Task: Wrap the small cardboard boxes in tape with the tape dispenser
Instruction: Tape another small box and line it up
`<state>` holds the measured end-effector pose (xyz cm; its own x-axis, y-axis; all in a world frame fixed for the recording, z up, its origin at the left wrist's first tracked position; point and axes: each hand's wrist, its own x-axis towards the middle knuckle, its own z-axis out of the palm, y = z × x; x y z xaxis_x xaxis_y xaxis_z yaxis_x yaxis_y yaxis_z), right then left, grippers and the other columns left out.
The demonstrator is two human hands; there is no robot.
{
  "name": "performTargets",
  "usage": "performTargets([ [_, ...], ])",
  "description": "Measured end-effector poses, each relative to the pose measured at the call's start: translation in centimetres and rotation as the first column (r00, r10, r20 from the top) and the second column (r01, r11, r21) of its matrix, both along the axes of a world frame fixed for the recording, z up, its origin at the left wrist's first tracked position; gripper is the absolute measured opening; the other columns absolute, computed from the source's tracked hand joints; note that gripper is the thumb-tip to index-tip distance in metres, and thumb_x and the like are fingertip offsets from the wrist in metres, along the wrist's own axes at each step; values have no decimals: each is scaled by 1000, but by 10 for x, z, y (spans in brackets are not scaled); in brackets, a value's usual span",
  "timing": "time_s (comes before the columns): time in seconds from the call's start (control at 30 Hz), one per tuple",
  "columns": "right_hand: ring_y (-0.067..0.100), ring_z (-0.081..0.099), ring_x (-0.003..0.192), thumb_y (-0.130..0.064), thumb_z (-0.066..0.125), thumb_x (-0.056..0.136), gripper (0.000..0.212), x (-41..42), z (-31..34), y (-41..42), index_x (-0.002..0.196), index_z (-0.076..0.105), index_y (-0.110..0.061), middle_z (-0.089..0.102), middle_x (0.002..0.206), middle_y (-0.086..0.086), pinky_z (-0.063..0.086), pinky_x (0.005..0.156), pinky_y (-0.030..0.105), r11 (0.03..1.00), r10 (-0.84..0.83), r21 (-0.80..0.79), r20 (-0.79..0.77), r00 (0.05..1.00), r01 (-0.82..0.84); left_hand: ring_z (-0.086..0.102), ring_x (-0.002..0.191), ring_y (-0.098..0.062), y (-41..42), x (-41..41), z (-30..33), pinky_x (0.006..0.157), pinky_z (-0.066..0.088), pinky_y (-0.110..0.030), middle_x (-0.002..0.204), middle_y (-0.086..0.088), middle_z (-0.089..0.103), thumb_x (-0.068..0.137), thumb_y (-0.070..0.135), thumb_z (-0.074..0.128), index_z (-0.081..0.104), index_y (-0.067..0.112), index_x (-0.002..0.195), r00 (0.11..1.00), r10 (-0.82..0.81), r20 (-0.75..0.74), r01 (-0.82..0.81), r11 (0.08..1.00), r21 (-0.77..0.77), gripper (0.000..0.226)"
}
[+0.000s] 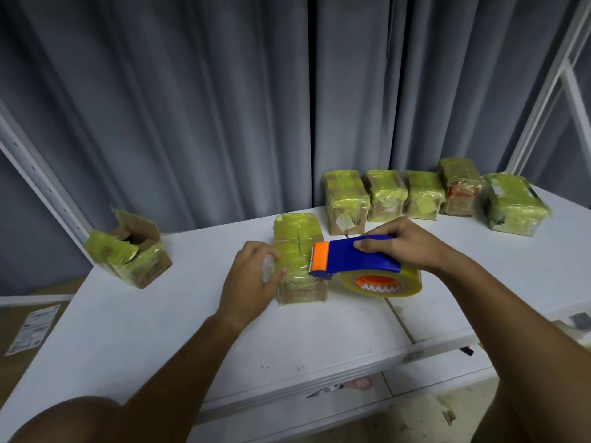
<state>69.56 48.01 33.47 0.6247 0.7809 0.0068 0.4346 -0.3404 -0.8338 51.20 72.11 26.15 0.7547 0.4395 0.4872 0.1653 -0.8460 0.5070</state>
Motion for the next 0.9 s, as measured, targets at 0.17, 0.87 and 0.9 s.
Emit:
performTargets([
  [0.17,10,73,84,-42,70,92,22,-1,0,-2,100,79,-23,78,88,-12,55,73,27,1000,-1,2,-30,1000,1,64,109,-8,5,-1,-23,98,50,-26,118,5,70,92,27,64,74,16,113,971,-224,82,194,943,271,25],
  [0.87,15,75,87,-53,70,84,36,17,-5,-28,103,79,-24,79,92,-7,61,84,38,999,-28,17,-44,999,29,68,95,3,16,2,-10,96,50,-21,97,14,74,75,16,84,80,20,93,981,-120,154,122,993,-4,18],
  [0.9,13,74,86,-50,71,86,30,16,-8,-27,102,79,-26,79,91,-9,61,84,38,999,-42,7,-25,999,43,68,94,1,14,4,-8,95,50,-21,97,15,74,76,17,84,79,22,93,986,-116,118,111,993,49,19],
])
